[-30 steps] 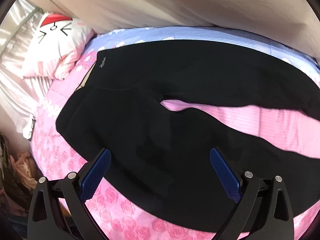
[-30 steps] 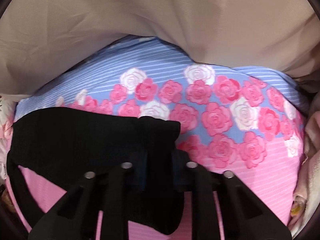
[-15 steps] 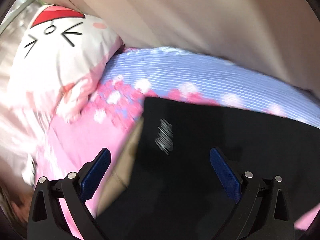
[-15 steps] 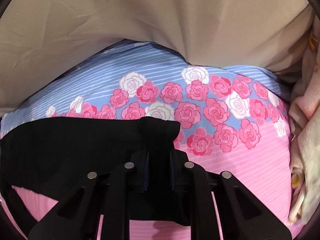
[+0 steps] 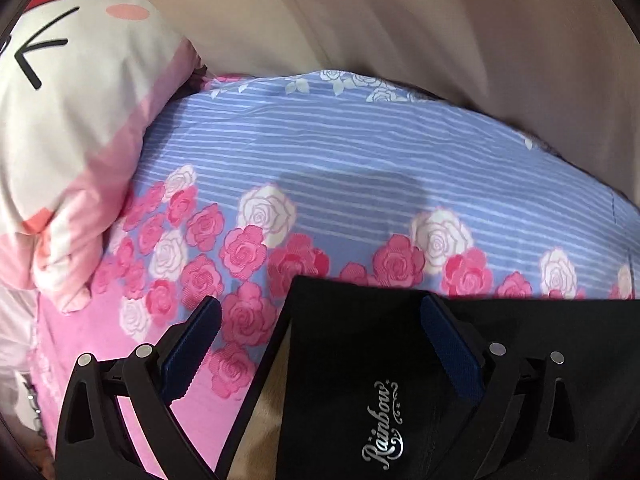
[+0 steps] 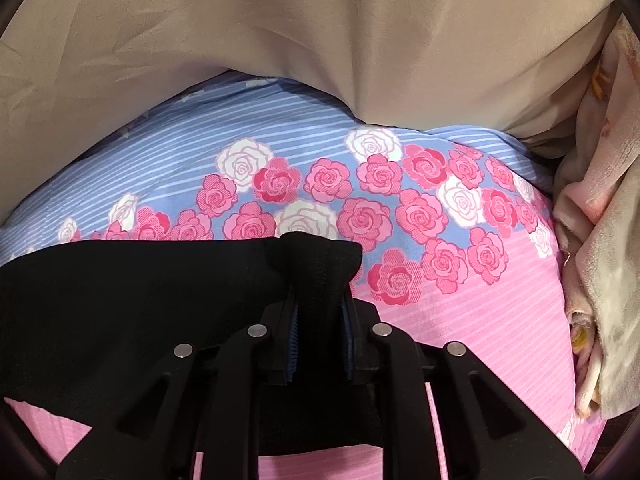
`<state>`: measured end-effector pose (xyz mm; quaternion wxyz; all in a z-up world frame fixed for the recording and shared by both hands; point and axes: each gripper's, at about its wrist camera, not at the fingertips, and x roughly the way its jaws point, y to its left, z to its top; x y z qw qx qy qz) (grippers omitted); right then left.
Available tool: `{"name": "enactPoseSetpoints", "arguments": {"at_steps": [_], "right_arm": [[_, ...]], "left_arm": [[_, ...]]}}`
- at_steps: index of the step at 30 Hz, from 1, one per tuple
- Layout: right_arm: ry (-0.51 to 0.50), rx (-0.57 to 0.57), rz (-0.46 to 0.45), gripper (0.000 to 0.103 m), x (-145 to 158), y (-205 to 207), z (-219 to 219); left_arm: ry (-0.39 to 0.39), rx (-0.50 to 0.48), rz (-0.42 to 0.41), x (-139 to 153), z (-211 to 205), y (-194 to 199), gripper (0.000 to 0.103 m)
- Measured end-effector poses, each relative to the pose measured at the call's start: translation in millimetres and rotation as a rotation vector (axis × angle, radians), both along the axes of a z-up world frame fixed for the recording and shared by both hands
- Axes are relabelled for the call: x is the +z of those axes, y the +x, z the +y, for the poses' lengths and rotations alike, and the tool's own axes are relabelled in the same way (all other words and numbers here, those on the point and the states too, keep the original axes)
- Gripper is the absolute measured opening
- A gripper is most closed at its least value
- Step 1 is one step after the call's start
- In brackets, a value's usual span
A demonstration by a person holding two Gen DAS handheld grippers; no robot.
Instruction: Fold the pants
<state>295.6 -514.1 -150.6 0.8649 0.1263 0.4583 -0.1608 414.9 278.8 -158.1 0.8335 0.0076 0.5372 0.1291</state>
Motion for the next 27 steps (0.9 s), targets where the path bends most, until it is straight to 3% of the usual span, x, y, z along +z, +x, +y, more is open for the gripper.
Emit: {"name": "enactPoseSetpoints", "arguments": {"at_steps": [3,7,10,23,27], "right_arm": [[0.0,-0.01,-0.007,0.018,2.0,1.0,0.6],[-0.006,-0.015,-0.014,0.019,-1.3,-6.7,-4.5],[-0.004,-0.013,-0.017,0.019,1.4,-13.1,-3.9],[0.001,0.0,-0.026,0.021,-4.8,-5.5,-12.0],[0.004,-0.004,-0.026,0.021,-5.7,-4.7,-13.9]], "left_arm": [[0.021,-0.032,-0.02,2.0,-8.4,-4.0,0.087],[0.082,-0.104,-0.022,4.0,-26.8,-3.9,0.058],[0.142,-0.124,-0.014,4.6,-39.3,-3.1,0.056],[0.159,-0.105,-0.019,6.4,-39.6,-2.9,0.05],[0.156,-0.057,-0.026,13.5,-33.0,-7.6,0.013]]}}
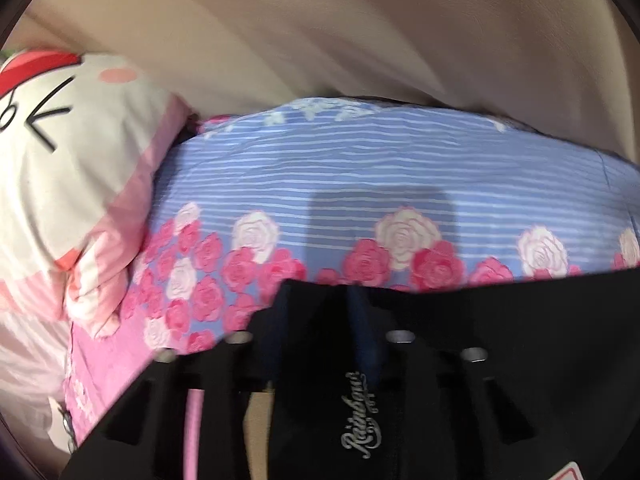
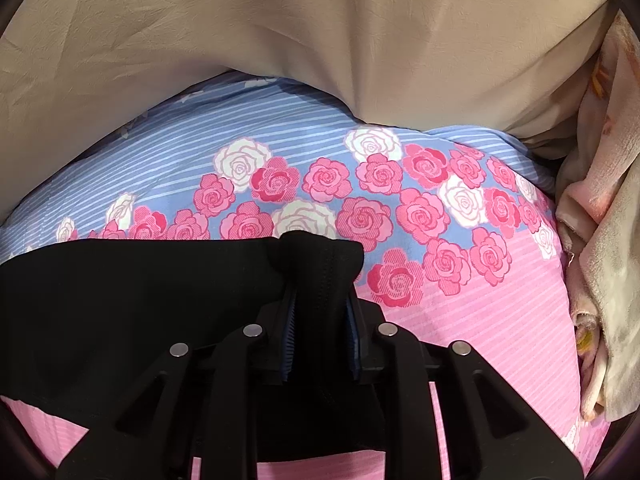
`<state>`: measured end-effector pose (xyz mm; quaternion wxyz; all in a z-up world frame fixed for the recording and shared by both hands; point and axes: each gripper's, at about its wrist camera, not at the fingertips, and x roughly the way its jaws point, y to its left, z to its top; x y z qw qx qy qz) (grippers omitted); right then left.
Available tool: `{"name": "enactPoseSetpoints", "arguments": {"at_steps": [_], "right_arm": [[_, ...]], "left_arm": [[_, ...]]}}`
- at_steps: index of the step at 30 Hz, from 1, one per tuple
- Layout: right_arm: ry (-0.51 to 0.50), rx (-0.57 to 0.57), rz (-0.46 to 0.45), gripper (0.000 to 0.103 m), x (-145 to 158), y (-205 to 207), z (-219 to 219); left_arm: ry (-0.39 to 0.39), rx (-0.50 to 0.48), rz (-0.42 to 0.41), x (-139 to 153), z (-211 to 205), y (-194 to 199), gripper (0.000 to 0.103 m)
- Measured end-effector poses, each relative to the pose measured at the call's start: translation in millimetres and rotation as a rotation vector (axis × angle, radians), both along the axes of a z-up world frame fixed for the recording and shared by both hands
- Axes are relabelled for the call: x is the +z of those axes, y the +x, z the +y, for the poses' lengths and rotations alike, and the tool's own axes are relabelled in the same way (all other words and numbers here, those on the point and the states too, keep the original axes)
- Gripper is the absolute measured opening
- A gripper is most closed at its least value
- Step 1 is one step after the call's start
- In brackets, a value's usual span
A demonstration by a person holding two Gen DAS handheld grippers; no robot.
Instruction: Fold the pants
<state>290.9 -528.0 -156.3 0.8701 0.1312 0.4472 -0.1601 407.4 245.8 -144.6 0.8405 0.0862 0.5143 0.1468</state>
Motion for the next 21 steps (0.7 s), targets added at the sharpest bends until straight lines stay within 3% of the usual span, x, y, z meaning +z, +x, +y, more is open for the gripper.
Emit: {"name": "enactPoseSetpoints", "arguments": {"at_steps": [2,4,8,11,15,20,21], "right_arm": [[0.008,-0.007,0.001,0.021,0.9,-0.2,-3.1],[0.009,-0.008,0.001,0.021,5.3,-1.2,-5.6],[0.012,0.002,-0.015,0.021,18.9,-4.0,-10.9],[0.006,0.022,-0.006,0.021,22.7,-4.1,-13.3],[0.008,0.034,-0.002,0.021,22.4,-1.0,-17.3],[0.011,0.036,0.005,0.021,16.5,2.0,-19.1],[0.007,0.032,0.004,0.021,14.3,1.5,-17.8]], "left_arm": [[-0.109,0.046,-0.014,10.2,15.9,-3.9,0.01],[-0.169,0.065,-0.034,22.4,25.1,-9.4,0.007],[-0.208,0.049,-0.071,50.6,26.1,-22.2,0.006],[-0.199,0.043,-0.074,65.5,24.4,-30.1,0.006],[-0.232,0.073,-0.065,60.6,29.4,-26.6,0.007],[-0.179,0.067,-0.017,37.6,21.9,-15.0,0.017],[-0.176,0.069,0.0,31.3,21.8,-12.5,0.023]]}}
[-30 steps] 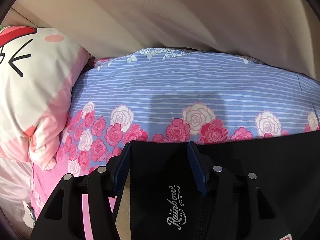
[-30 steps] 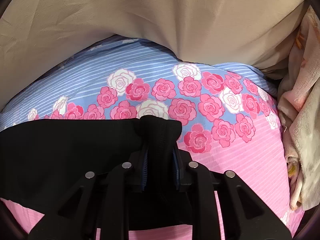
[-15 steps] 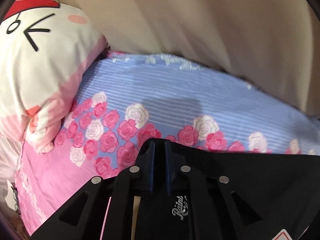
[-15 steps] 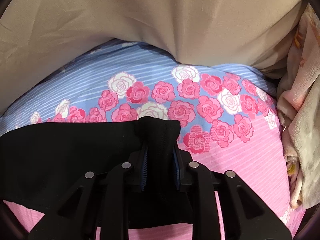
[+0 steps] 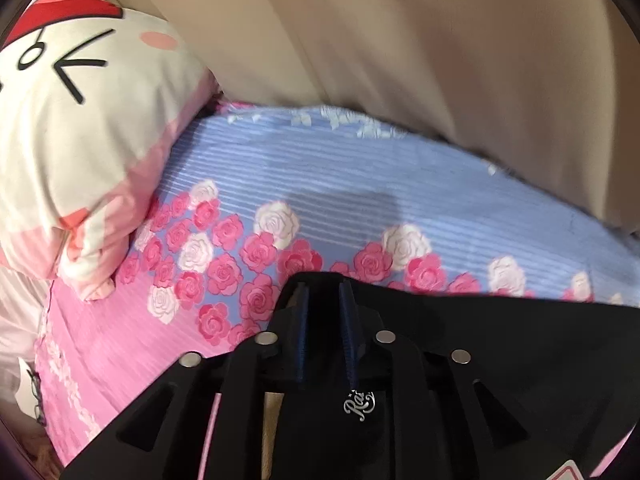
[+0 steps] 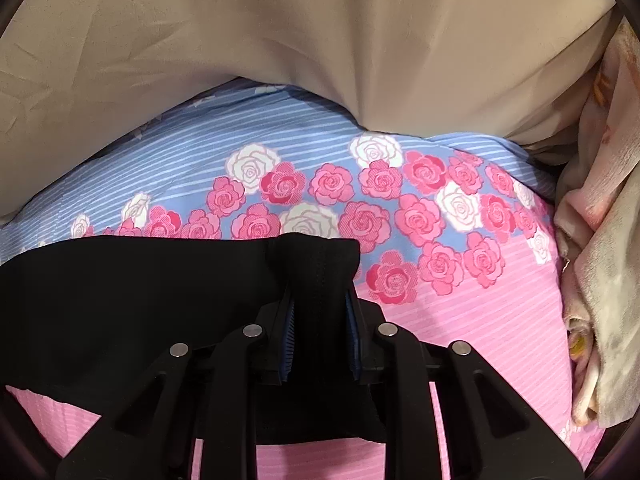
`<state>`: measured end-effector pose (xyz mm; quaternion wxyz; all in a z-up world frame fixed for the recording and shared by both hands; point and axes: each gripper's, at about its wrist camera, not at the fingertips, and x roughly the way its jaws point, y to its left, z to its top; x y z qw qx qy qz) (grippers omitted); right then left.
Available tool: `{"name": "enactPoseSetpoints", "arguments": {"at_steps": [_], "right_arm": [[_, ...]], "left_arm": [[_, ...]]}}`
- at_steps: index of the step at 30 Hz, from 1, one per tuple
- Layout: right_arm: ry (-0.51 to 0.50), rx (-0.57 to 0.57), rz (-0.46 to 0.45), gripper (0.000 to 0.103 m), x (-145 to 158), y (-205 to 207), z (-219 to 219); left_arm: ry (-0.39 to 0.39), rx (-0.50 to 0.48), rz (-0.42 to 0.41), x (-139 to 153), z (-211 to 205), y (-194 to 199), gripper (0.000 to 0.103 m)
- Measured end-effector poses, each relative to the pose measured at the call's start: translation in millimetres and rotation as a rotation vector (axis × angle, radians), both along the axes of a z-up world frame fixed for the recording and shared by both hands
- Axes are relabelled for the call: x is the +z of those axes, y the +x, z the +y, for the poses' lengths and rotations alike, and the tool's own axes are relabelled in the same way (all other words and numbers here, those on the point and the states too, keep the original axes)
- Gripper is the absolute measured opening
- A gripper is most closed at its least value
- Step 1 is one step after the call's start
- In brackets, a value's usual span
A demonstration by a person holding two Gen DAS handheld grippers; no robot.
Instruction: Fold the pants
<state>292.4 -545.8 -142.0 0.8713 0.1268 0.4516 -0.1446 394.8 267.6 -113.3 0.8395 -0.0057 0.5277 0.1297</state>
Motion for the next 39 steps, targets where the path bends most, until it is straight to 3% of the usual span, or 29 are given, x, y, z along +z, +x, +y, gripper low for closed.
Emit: {"name": "enactPoseSetpoints", "arguments": {"at_steps": [1,3,6,7,12,16,21,25,27,29,32,36,39], "right_arm": [[-0.001,-0.002,-0.001,0.021,-2.0,-0.7,1.4],[-0.003,-0.005,0.0,0.021,-4.7,2.0,2.2],[-0.006,-0.013,0.001,0.021,-6.1,4.8,5.9],[-0.007,-0.014,-0.001,0.019,-5.0,5.1,7.1],[-0.016,-0.007,-0.084,0.019,26.4,-13.7,16.2],[-0.007,0.032,-0.153,0.019,62.4,-37.0,17.4],[0.003,0.064,-0.154,0.019,77.6,-52.6,17.0],[0.023,0.121,-0.278,0.018,109.1,-86.5,27.0],[0.019,0.148,-0.37,0.018,131.4,-122.4,31.3],[0.007,0.16,-0.428,0.018,148.4,-161.7,34.7],[0.009,0.148,-0.412,0.018,144.5,-203.0,31.3],[0.032,0.097,-0.273,0.018,100.3,-242.8,24.4],[0.04,0.066,-0.177,0.018,70.1,-257.9,26.0]], "left_arm": [[-0.001,0.008,0.016,-5.5,0.8,1.9,0.034],[-0.026,0.017,0.039,-15.9,3.5,4.8,0.041],[0.003,-0.002,0.028,-19.0,1.8,4.3,0.004],[-0.015,-0.009,0.018,-17.1,2.6,3.0,0.003],[-0.201,-0.02,-0.164,45.9,20.4,-34.5,0.003],[-0.33,-0.074,-0.314,112.3,34.2,-93.4,0.003],[-0.369,-0.125,-0.38,158.0,35.3,-170.8,0.003],[-0.391,-0.188,-0.412,179.7,27.9,-231.3,0.003],[-0.374,-0.199,-0.413,183.6,26.1,-262.5,0.003],[-0.363,-0.17,-0.402,177.4,33.6,-294.1,0.003],[-0.333,-0.073,-0.326,145.7,55.5,-328.6,0.004],[-0.295,0.076,-0.127,59.2,84.8,-338.9,0.005],[-0.224,0.188,-0.009,5.4,96.7,-330.4,0.0]]}}
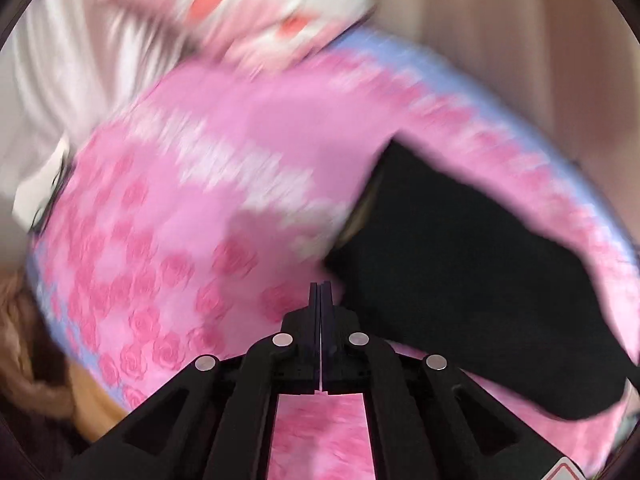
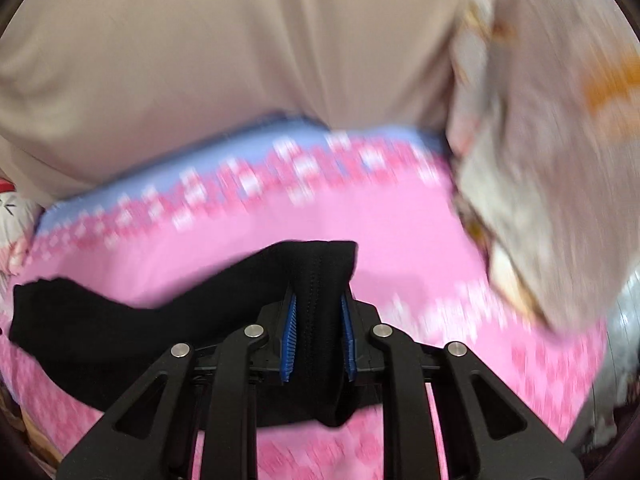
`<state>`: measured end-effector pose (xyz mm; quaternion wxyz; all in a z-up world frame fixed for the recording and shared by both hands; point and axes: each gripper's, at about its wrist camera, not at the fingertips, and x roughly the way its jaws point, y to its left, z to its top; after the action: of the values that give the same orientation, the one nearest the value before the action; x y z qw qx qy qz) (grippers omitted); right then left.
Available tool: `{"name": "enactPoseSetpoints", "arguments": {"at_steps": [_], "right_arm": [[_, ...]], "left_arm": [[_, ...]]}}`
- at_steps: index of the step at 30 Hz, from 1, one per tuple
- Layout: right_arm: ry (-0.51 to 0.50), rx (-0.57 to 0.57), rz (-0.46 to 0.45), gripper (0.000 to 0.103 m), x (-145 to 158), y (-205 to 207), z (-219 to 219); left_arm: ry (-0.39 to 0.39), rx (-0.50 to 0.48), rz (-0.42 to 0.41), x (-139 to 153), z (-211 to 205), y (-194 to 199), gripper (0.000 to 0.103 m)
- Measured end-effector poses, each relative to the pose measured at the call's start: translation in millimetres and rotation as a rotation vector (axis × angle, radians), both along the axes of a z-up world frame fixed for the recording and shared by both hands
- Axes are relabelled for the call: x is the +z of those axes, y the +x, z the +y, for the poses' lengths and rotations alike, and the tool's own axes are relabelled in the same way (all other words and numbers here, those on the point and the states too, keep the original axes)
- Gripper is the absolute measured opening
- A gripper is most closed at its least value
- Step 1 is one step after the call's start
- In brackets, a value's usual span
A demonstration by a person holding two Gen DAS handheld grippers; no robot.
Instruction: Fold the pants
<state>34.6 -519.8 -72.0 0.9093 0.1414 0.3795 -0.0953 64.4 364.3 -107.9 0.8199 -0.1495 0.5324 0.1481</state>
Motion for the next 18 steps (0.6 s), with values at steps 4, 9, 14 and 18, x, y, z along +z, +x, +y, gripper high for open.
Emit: {"name": "enactPoseSetpoints", "arguments": {"at_steps": [4,9,14,18], "right_arm": [[-0.044,0.012,0.092,0.018,-21.5,-0.5,12.5],[-0.03,0.025,0.002,0.018,3.4,2.8,14.1],[-0.123,0.152,-0.249,0.019,83.1,-28.2,33.7],[-0.244,0.125,0.081,0.047,-1.0,-27.4,-0.5]], "left_arm": [[0.005,0.085,0.006,-12.3,14.2,3.8,0.0],[0.098,0.05,-0.053,28.4,-4.2,15.9,0.0],[0.127,-0.087,-0.141,70.7,-65.5,29.0,0.005],[0.168,-0.258,-0.14,72.4,-148.0,36.3,0.005]]}}
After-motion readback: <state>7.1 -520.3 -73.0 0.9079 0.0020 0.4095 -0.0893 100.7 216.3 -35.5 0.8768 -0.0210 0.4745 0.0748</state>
